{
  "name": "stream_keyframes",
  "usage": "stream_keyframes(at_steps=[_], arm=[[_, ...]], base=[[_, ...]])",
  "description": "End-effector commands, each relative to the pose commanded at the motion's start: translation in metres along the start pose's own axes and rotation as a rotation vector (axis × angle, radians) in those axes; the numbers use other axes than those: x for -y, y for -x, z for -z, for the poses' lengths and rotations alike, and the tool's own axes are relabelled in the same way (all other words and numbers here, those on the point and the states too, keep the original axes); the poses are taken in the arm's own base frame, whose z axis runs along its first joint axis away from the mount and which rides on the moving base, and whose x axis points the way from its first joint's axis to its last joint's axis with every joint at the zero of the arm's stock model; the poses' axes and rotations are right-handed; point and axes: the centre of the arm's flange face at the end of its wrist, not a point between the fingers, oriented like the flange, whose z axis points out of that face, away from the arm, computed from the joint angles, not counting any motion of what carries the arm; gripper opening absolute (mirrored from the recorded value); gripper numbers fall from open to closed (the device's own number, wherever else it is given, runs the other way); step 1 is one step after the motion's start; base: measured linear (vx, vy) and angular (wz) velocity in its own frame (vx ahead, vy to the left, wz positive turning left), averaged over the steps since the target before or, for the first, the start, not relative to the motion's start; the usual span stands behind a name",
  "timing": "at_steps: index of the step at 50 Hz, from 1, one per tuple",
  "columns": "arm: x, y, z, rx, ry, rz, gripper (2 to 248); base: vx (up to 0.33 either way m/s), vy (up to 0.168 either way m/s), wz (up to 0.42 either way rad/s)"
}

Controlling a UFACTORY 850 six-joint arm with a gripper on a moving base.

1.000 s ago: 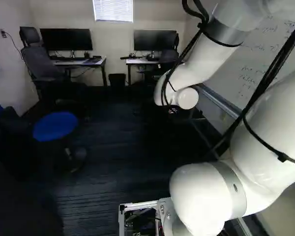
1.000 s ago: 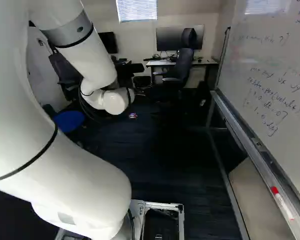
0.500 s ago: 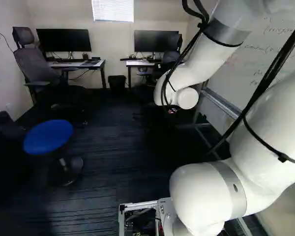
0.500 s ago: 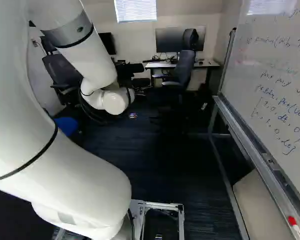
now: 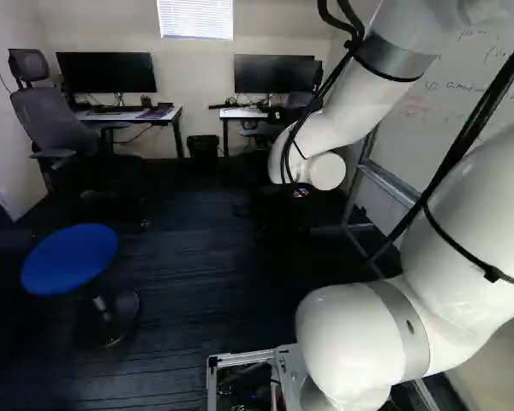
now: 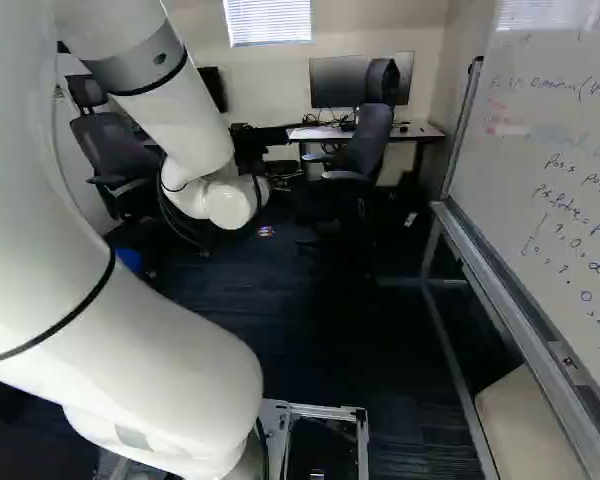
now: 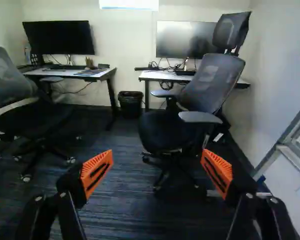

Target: Open the door and move inside

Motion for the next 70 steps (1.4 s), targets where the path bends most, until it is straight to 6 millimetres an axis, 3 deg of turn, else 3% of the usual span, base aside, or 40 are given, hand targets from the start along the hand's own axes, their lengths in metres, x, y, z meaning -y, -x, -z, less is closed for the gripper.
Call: stream_keyframes(at_steps=[42,70], arm=[[0.0,0.0,-0.003,0.002,0.0,-0.001,247],[0.001,0.024,0.018,0.026,0.006,-0.01,247]], base=[[0.012,-0.001,-0.001],[0.0,0.0,0.0]])
